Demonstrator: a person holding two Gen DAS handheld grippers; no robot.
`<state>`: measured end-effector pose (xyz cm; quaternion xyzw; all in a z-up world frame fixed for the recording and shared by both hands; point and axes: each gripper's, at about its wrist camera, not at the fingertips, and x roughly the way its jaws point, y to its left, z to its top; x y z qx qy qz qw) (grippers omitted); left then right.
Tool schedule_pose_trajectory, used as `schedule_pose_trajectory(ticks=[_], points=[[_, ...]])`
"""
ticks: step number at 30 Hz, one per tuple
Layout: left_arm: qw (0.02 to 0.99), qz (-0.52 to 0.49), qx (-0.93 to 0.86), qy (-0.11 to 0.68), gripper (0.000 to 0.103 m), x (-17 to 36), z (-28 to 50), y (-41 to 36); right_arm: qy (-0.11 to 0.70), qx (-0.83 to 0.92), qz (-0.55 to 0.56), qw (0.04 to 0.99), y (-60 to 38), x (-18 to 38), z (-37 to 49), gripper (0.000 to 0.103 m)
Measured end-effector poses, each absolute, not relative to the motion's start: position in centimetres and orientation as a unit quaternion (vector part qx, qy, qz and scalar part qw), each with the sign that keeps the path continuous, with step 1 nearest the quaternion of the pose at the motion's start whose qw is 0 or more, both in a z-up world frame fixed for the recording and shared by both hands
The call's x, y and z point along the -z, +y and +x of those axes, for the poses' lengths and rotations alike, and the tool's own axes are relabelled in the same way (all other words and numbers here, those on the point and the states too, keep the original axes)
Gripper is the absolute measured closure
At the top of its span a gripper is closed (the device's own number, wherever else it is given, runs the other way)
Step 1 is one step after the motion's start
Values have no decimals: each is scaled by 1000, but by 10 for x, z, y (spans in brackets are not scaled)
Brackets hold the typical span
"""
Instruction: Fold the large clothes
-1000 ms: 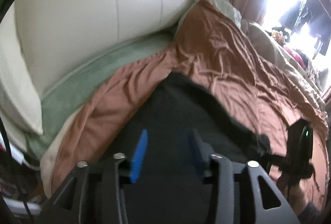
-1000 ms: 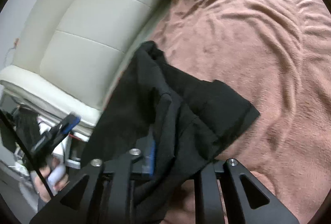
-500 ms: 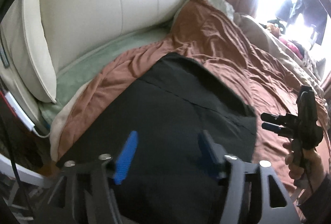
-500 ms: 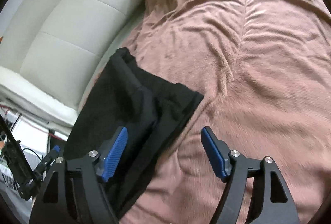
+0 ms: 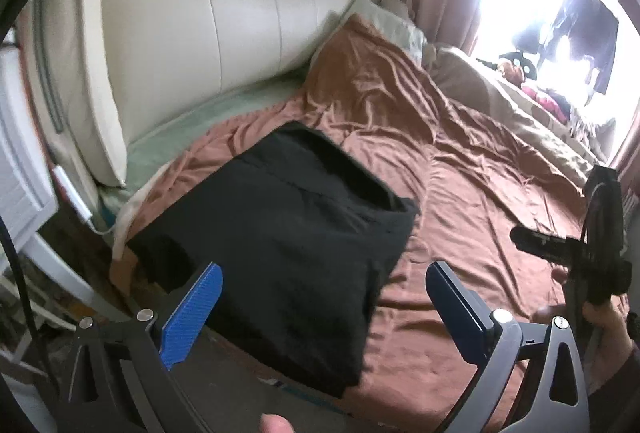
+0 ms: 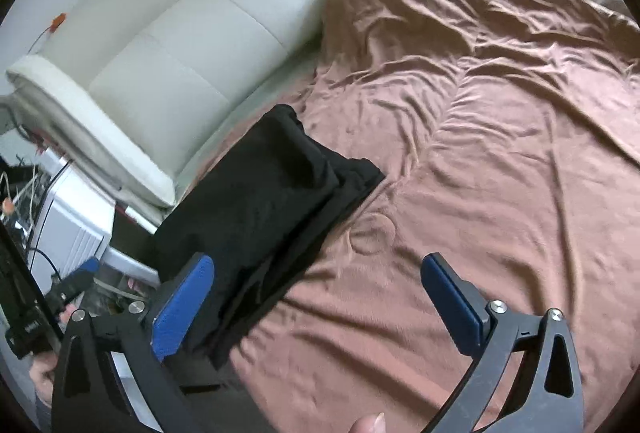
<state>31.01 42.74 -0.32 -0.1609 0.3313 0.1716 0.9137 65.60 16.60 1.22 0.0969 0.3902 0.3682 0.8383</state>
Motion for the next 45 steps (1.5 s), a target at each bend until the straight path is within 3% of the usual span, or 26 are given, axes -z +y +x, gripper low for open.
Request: schedule_pose_trajectory(ticks=[26, 45], points=[[955, -132, -108, 244, 0, -79, 176, 242, 314, -310, 69, 895, -39, -103, 429, 0], [976, -88, -65, 190, 0, -92, 86, 153, 249, -264, 32, 931, -113, -108, 268, 0]])
